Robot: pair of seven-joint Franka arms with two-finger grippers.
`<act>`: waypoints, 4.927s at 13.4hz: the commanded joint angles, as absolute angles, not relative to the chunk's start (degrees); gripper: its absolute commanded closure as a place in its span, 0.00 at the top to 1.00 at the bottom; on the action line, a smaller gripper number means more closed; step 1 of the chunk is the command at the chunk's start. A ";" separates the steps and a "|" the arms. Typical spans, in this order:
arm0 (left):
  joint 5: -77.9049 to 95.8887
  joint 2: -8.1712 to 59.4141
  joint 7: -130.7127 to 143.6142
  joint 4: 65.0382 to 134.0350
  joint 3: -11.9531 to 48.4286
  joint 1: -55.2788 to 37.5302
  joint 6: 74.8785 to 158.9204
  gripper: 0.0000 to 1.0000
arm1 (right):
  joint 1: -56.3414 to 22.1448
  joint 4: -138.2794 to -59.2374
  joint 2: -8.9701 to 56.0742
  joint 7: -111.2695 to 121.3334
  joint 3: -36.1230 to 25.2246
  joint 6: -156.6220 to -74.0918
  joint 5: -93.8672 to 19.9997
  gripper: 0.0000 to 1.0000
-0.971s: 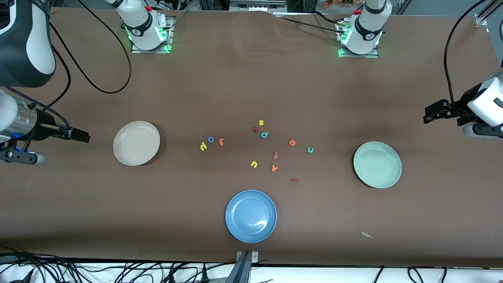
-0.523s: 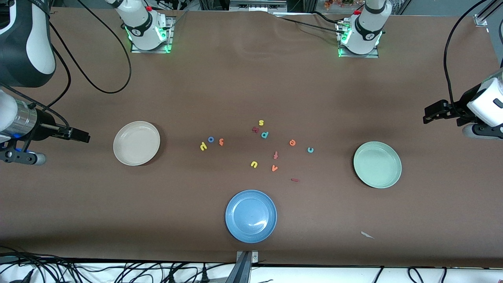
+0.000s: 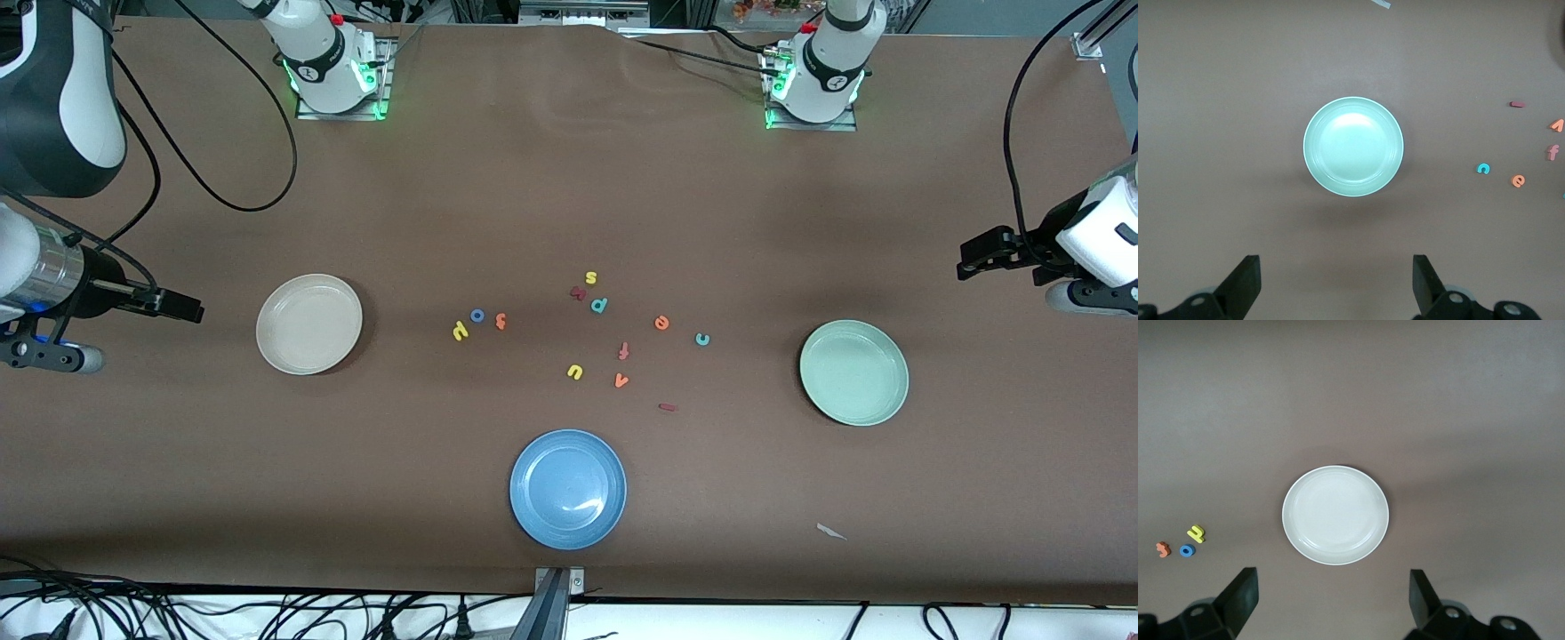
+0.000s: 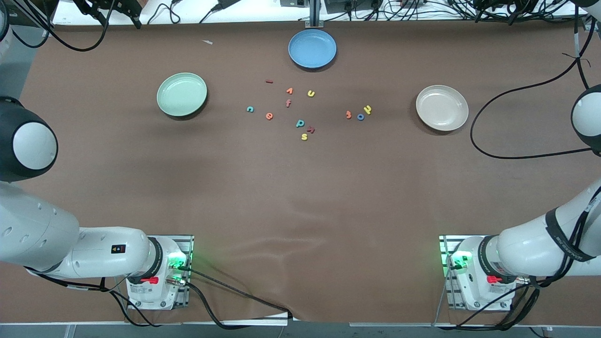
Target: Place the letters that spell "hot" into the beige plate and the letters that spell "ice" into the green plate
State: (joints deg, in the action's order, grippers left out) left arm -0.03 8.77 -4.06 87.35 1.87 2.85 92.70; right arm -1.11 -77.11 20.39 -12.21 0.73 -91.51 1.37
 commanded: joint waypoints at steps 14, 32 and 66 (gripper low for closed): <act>-1.76 8.35 -5.27 87.98 2.11 2.90 93.43 1.00 | -1.14 -77.61 19.51 -12.92 0.79 -90.97 0.26 1.00; -1.85 8.44 -5.27 87.98 2.11 2.99 93.43 1.00 | -1.14 -77.61 19.42 -12.92 0.79 -90.88 0.26 1.00; -1.41 12.39 9.66 98.08 2.64 -10.01 107.65 1.00 | -2.46 -77.43 18.63 -13.01 0.88 -91.14 0.79 1.00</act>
